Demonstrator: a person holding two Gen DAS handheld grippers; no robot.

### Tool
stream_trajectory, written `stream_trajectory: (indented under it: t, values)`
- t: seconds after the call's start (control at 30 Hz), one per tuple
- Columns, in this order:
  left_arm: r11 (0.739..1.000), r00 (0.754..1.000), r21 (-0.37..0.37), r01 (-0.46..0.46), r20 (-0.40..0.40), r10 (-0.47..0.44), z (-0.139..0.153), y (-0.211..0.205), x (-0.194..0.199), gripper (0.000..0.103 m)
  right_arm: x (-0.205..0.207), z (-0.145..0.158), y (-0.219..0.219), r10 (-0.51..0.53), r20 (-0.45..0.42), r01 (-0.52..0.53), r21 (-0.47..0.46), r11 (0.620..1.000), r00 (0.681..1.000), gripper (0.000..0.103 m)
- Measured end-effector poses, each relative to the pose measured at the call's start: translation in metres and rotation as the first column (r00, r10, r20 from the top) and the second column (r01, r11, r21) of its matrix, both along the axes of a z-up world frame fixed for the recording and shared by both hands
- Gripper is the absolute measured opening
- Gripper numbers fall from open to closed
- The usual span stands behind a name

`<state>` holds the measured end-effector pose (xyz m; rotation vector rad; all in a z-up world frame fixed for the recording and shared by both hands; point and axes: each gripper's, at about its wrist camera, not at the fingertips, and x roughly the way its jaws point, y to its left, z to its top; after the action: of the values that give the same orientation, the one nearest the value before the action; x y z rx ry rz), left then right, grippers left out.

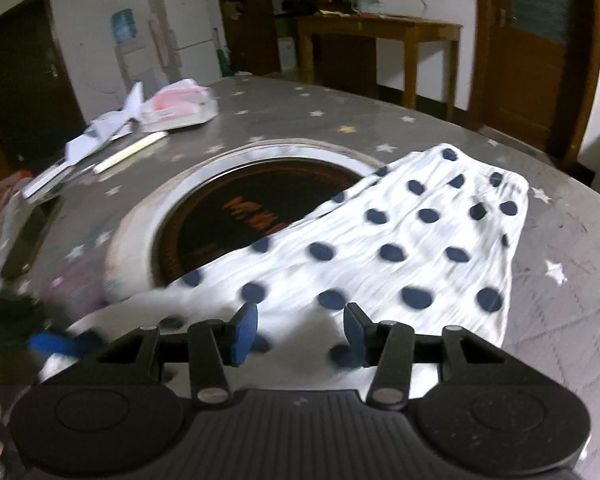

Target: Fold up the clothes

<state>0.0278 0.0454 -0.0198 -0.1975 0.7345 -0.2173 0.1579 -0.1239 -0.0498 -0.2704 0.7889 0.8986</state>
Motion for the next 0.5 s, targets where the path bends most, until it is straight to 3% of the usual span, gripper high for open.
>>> stream_trajectory:
  t: [0.1,0.2,0.33,0.5]
  values:
    - [1.000,1.000,-0.019,-0.016,0.004,0.016,0.002,0.009,-0.006,0.074,-0.021,-0.003,-0.001,0.048,0.008,-0.048,0.011,0.999,0.999,0.055]
    - [0.999,0.999,-0.020,-0.047,-0.001,0.047,0.002,0.015,-0.008,0.086,-0.039,-0.012,-0.002,0.076,0.023,-0.075,-0.018,0.997,0.997,0.055]
    - [0.995,0.995,-0.006,-0.096,-0.004,0.096,0.002,0.025,-0.011,0.087,-0.055,-0.020,-0.003,0.089,0.077,-0.083,-0.080,0.993,0.993,0.056]
    - [0.984,0.984,0.025,-0.177,0.019,0.177,0.005,0.041,-0.013,0.087,-0.074,-0.003,-0.009,0.107,0.106,-0.104,-0.036,0.994,0.988,0.057]
